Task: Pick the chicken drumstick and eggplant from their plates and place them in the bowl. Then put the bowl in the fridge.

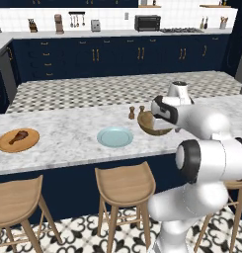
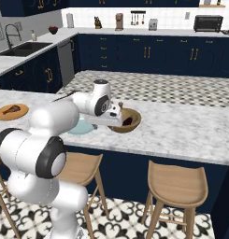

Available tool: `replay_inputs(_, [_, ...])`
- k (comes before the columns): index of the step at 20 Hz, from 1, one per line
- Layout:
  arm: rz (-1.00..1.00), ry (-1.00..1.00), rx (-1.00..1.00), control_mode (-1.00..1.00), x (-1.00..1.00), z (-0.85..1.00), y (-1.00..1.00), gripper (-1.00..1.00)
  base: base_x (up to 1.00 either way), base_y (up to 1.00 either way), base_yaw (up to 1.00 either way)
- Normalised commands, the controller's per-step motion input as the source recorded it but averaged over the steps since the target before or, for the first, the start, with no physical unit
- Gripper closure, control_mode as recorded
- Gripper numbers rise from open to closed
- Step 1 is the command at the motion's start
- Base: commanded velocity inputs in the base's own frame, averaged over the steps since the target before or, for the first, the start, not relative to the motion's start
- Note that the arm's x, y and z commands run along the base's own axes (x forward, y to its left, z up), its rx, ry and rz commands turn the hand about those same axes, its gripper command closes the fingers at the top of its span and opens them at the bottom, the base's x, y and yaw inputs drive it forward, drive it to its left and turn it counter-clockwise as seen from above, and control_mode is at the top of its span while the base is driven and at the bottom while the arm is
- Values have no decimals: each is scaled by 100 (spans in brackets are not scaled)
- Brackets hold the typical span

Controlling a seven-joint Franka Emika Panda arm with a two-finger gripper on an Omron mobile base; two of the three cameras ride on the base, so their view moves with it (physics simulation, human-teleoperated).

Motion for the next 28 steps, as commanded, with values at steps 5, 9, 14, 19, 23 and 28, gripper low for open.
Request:
replay_inputs(5, [0, -1, 0, -100, 0, 21, 6, -100, 0, 0, 0])
replay_inputs(9, [0, 0, 0, -100, 0, 21, 7, -100, 0, 0, 0])
replay_inputs(14, [0, 0, 0, -100, 0, 0, 39, -100, 0, 0, 0])
replay_inputs(19, [0, 0, 0, -100, 2, 1, 50, -100, 0, 0, 0])
replay_inputs(23, [0, -1, 0, 100, -8, 0, 0, -100, -24, 7, 0])
replay_inputs(28, [0, 0, 0, 100, 0, 0, 0, -100, -43, 95, -10])
